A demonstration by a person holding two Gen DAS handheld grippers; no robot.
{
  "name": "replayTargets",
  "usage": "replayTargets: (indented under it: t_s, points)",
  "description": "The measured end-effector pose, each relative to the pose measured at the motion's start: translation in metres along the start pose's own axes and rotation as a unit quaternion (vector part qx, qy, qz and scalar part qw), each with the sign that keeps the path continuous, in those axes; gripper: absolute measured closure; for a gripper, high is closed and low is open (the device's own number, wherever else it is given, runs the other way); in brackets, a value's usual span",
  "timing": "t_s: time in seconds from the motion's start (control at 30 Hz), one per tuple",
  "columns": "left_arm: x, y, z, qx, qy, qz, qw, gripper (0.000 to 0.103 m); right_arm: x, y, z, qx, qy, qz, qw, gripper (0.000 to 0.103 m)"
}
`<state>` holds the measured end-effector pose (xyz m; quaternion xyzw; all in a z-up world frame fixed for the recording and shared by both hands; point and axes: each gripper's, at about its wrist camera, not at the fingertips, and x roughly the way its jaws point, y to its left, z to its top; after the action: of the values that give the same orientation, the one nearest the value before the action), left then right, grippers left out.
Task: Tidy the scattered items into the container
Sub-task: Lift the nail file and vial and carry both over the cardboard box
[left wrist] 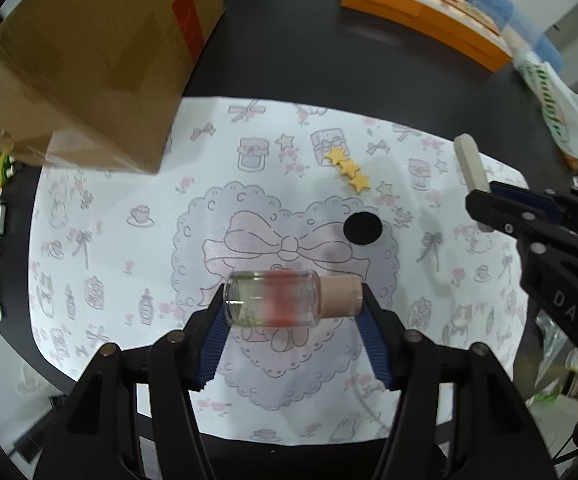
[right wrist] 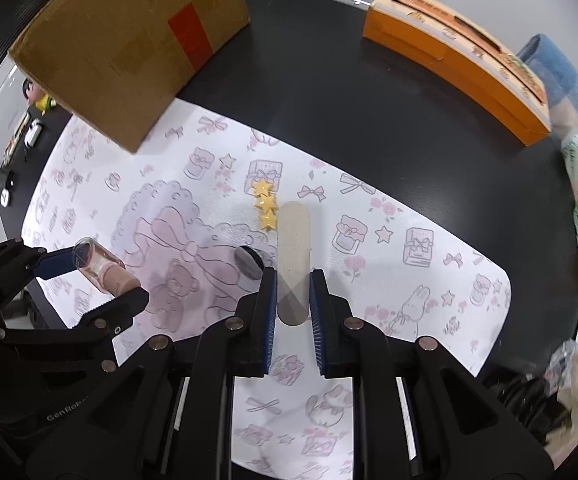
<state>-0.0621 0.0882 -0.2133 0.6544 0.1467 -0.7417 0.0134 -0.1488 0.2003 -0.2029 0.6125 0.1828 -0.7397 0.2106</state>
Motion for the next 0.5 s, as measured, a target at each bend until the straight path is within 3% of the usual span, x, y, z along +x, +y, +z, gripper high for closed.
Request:
replayTargets:
  t_s: [0.5]
  points:
    - [-0.061, 0.037, 0.023, 0.054, -0.043, -0.025, 0.9973, 0.044, -0.076, 0.036, -0.003, 0.087, -0.05, -0.017, 0.995, 0.087]
